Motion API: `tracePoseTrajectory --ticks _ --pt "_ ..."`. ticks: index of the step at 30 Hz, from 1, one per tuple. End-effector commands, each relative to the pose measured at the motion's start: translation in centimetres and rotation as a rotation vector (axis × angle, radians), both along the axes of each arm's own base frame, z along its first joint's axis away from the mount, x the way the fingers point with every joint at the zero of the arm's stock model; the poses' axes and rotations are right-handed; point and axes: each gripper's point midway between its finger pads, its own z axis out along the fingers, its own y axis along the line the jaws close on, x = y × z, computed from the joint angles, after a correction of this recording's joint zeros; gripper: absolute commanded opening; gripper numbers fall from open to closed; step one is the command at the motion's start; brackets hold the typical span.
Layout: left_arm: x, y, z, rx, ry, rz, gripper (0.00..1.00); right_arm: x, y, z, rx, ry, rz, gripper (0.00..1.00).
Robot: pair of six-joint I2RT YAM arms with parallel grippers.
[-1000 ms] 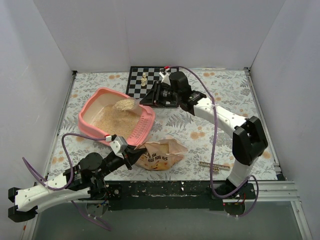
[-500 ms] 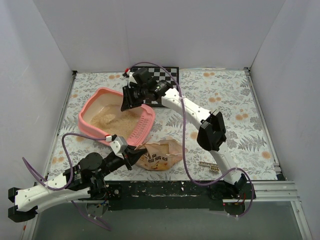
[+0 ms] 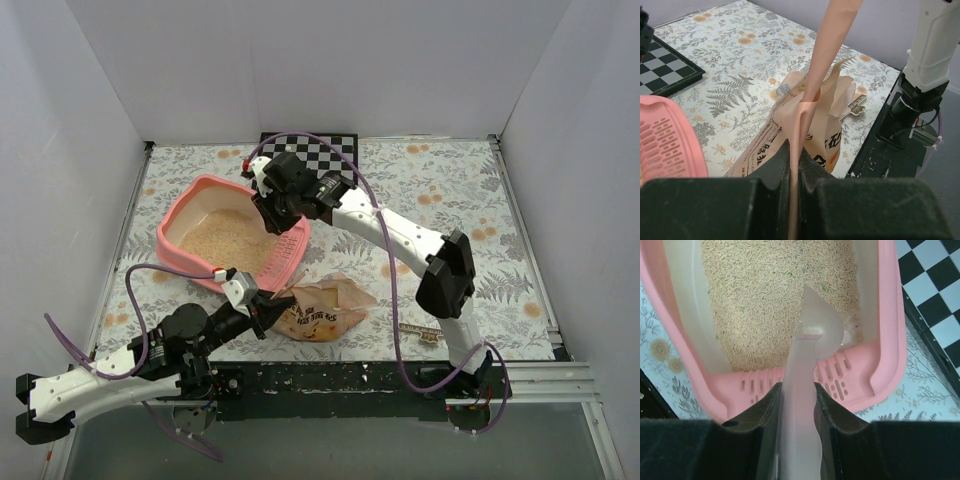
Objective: Fill the litter box with clean litter
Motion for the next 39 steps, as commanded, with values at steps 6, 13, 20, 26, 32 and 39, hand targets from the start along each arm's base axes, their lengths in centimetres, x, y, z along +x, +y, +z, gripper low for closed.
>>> tracePoseTrajectory --ticks 6,13,20,26,32,39 --pt "0.1 0.3 5.1 -0.135 -0.062 0.011 0.0 -1.4 -7.0 13.7 0.153 -0.33 -0.106 0.01" --pt "0.0 -0.9 4.1 -0.082 -0.065 -0.021 0.0 -5.8 -15.8 17.0 0.144 -0.307 -0.232 0.01" --pt "0.2 -1.3 3.6 -0.06 -0.085 -0.026 0.0 -12.9 -23.2 16.2 0.208 -0.171 -0.261 0.01" --pt "0.5 -1.9 2.6 -0.017 -0.078 -0.025 0.0 -19.1 -26.6 16.1 0.308 -0.013 -0.201 0.01" --pt "0.8 -2.2 2.7 -0.024 -0.079 -0.013 0.0 -22.2 -27.3 14.2 0.327 0.112 -0.151 0.01" --pt "0.6 -2.4 2.6 -0.034 -0.07 -0.024 0.0 -21.7 -26.1 11.4 0.29 0.15 -0.156 0.01"
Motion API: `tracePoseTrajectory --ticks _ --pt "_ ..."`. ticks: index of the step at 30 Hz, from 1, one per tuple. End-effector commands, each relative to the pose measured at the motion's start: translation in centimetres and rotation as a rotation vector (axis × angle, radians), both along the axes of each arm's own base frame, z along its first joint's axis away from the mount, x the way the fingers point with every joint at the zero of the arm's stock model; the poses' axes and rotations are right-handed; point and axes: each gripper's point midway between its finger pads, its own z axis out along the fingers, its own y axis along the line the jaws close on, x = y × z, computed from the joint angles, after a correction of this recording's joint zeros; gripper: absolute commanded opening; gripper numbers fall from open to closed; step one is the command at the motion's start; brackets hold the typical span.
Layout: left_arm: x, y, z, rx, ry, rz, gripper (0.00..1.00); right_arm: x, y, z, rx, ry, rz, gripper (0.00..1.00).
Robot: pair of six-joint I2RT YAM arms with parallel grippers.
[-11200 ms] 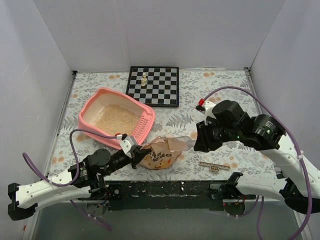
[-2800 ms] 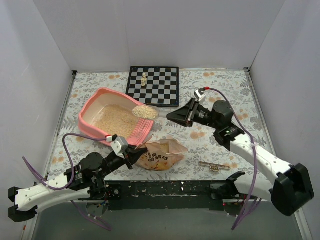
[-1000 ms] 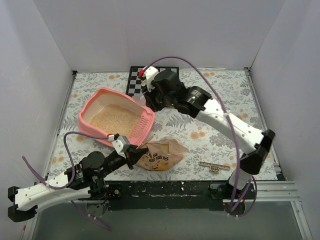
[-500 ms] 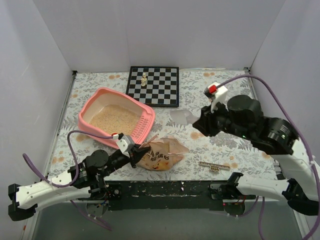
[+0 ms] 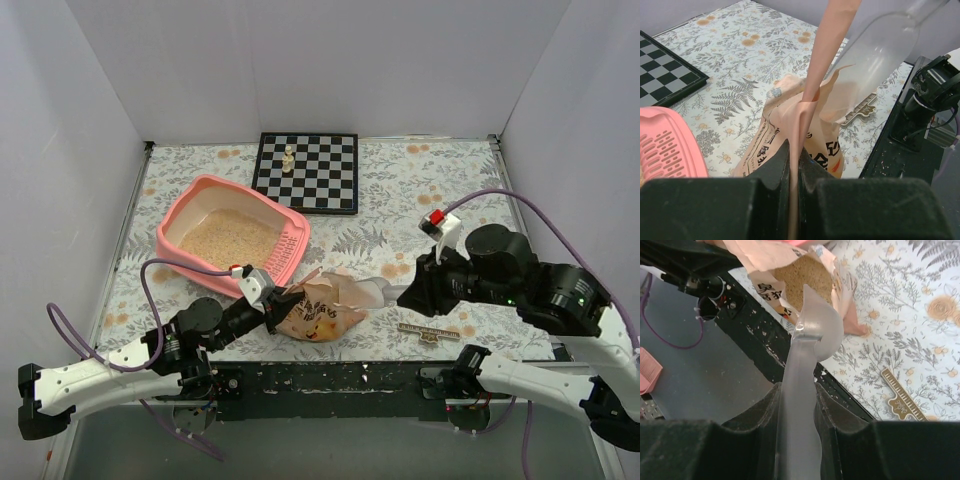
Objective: Fill the litter box with clean litter
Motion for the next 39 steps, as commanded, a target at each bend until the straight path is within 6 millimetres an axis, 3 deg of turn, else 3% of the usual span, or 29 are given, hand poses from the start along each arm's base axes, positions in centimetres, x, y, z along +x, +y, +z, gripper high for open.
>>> tracePoseTrajectory --ticks 1,10,14,20,23,26,30,35,39 --pt "-0.3 -0.3 2.9 -0.09 -0.026 -0.021 0.0 0.5 1.8 -0.5 0.031 0.025 0.01 0.01" --pt "-0.9 -0.2 3.8 -0.118 -0.032 -0.049 0.0 2.0 5.3 -4.5 -0.068 0.105 0.062 0.01" --pt "-0.9 0.0 4.0 -0.129 -0.027 -0.045 0.0 2.1 6.7 -7.5 -0.156 0.224 0.08 0.01" --pt "-0.5 -0.5 3.4 -0.091 0.004 -0.03 0.0 3.8 7.2 -13.2 -0.265 0.418 0.054 0.01" --pt "-0.8 -0.8 3.4 -0.092 0.014 -0.048 0.0 4.5 7.7 -16.1 -0.198 0.527 0.075 0.01" --pt "-1.0 -0.8 3.5 -0.1 0.016 -0.058 0.0 4.2 9.6 -17.7 0.005 0.633 0.176 0.01" --pt "-1.0 -0.5 3.7 -0.114 0.012 -0.052 0.0 3.1 10.6 -20.6 0.144 0.722 0.228 0.01" --pt "-1.0 -0.5 3.6 -0.115 0.011 -0.052 0.0 3.6 11.7 -21.2 0.281 0.672 0.216 0.01" --pt "-0.9 -0.9 3.2 -0.103 0.018 -0.058 0.0 3.9 12.2 -19.6 0.41 0.593 0.216 0.01"
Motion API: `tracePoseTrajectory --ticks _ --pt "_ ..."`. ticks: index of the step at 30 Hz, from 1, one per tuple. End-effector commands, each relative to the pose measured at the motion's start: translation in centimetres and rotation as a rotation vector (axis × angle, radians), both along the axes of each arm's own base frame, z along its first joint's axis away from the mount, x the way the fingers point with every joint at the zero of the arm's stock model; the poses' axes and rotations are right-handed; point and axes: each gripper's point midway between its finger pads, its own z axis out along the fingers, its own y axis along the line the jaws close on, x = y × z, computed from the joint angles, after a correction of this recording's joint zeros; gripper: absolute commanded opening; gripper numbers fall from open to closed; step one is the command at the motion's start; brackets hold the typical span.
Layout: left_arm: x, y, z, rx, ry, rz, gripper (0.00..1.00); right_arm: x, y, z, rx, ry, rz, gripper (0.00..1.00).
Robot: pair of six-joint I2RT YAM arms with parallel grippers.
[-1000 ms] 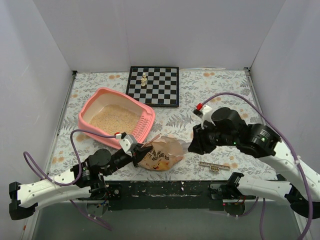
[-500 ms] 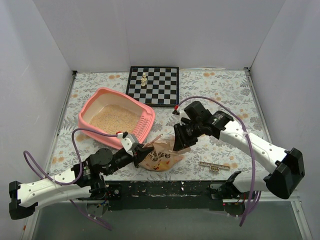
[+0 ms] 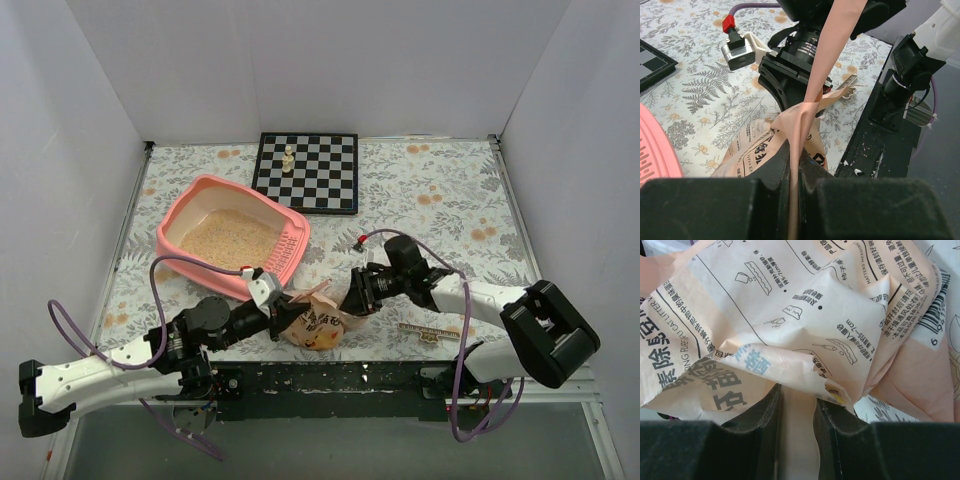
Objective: Fill the litter box with clean litter
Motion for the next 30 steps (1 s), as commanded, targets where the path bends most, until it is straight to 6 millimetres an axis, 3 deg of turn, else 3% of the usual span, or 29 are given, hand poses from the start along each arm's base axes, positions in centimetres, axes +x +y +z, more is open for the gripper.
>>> tracePoseTrajectory --ticks 1,15,23,30 --pt "0.4 -0.3 4.2 -0.133 -0.041 0.017 0.0 0.4 0.8 1.4 0.147 -0.078 -0.063 0.01" --pt "0.1 -0.7 3.9 -0.124 -0.051 -0.013 0.0 -1.7 -0.9 4.4 0.347 -0.177 -0.103 0.01" --pt "-0.8 -0.9 3.9 -0.129 -0.069 -0.064 0.0 -2.7 -2.8 5.0 0.409 -0.174 -0.152 0.01" --pt "-1.7 -1.8 2.8 -0.088 -0.068 -0.135 0.0 -3.2 -4.5 5.2 0.441 -0.178 -0.201 0.01"
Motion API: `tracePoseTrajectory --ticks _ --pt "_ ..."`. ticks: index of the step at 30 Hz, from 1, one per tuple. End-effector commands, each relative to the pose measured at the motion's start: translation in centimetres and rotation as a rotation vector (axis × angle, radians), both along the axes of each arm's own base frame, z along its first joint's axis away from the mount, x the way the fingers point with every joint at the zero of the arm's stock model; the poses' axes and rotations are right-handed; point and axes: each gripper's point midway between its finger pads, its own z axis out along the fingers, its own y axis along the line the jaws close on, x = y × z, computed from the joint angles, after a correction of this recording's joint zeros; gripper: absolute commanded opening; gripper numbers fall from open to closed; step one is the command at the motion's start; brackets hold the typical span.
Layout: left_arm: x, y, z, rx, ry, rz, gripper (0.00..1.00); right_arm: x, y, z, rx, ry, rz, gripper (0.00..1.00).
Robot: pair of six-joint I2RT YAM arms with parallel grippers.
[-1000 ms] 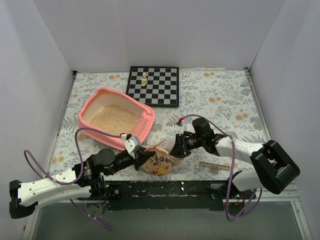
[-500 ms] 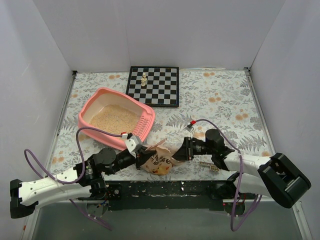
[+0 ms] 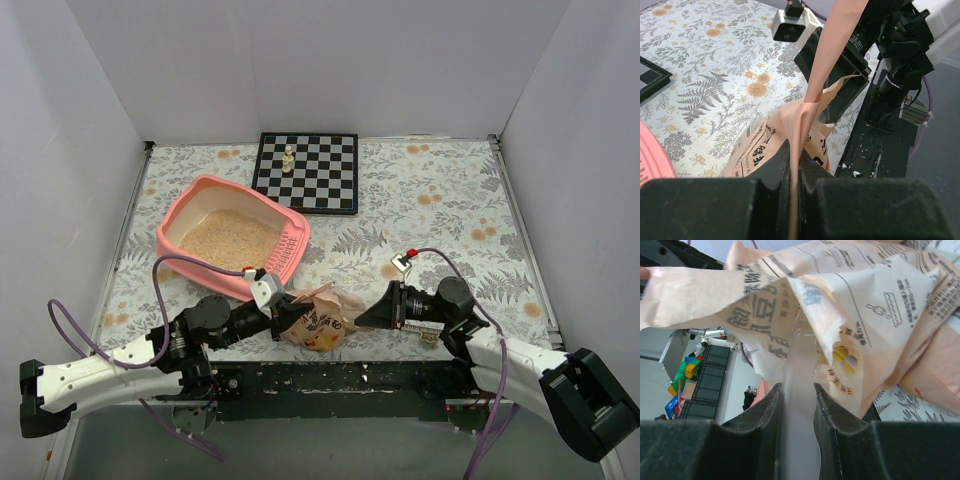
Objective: Fill the litter box with clean litter
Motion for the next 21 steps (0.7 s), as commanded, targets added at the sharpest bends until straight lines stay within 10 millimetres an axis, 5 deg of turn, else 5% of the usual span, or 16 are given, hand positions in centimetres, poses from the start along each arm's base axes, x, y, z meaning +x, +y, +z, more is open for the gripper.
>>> tracePoseTrajectory --ticks 1,21 --pt "-1.1 -1.1 2.3 -0.075 -0.036 -0.08 0.0 -1.5 -1.3 0.3 0.054 -0.025 0.014 0.01" --pt "-0.8 -1.5 1.1 -0.044 -0.038 -0.079 0.0 -1.0 -3.8 -3.0 -0.011 0.145 -0.181 0.01"
